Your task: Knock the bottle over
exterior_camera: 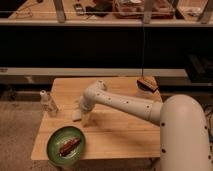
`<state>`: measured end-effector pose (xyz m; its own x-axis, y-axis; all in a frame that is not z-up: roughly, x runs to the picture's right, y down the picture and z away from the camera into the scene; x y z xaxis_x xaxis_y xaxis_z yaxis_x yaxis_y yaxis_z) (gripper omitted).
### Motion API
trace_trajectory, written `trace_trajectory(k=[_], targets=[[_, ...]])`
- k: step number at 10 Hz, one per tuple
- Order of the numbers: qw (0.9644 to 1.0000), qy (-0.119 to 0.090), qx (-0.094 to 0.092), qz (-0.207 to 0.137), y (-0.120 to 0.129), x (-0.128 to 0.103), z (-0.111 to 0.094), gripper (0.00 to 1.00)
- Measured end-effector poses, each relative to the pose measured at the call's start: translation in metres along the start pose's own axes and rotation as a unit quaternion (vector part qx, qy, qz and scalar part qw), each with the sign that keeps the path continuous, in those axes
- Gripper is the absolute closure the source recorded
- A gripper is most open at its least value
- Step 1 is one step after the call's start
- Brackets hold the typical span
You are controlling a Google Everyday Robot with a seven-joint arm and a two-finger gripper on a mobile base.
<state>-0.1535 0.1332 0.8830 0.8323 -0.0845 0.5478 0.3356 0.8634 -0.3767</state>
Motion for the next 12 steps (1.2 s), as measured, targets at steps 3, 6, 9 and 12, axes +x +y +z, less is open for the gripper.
trace_trajectory(k=[3, 6, 9, 12], targets=[[1.0, 0.0, 0.0, 0.0, 0.0, 0.0, 0.0, 0.2], [1.0, 0.0, -0.001, 0.0, 0.0, 0.0, 0.0, 0.2], [0.9999, -0.004, 0.002, -0.009, -0.023, -0.004, -0.026, 0.2], [0.9981, 0.004, 0.038, -0.047, -0.081, -0.013, -0.08, 0.2]])
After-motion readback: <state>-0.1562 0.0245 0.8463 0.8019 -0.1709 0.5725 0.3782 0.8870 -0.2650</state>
